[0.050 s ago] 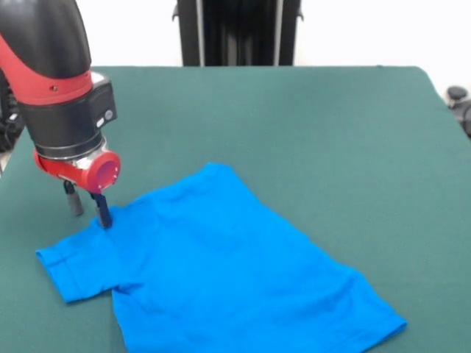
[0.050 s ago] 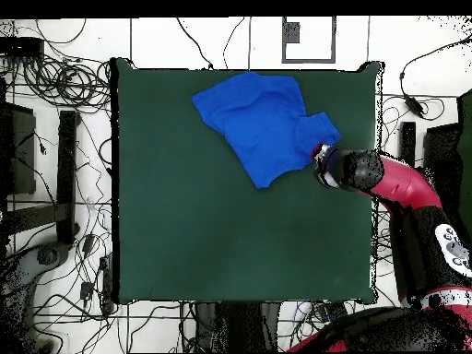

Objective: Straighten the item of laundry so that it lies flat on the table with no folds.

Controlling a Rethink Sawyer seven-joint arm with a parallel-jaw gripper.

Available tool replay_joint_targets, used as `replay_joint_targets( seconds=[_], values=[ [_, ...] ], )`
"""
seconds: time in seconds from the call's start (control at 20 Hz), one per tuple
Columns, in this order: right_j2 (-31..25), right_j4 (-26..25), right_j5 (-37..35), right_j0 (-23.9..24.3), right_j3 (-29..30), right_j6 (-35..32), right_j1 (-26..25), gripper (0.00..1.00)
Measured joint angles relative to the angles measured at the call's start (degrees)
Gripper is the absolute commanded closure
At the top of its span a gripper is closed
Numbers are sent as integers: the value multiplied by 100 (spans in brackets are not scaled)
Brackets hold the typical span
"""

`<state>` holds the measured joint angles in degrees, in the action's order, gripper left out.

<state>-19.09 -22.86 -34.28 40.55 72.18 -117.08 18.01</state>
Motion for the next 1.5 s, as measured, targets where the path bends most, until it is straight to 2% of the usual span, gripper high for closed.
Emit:
replay_joint_targets(
  seconds=[0.5,0.9,0.95,1.5],
  values=[
    [3,-6,-44,-29,-121,-1,-54,0],
    [3,-79,-441,-118,-403,-1,-136,0],
    [14,-193,-523,-165,-474,0,-143,100],
    [76,-350,-558,-233,-560,0,-140,100]
  ],
)
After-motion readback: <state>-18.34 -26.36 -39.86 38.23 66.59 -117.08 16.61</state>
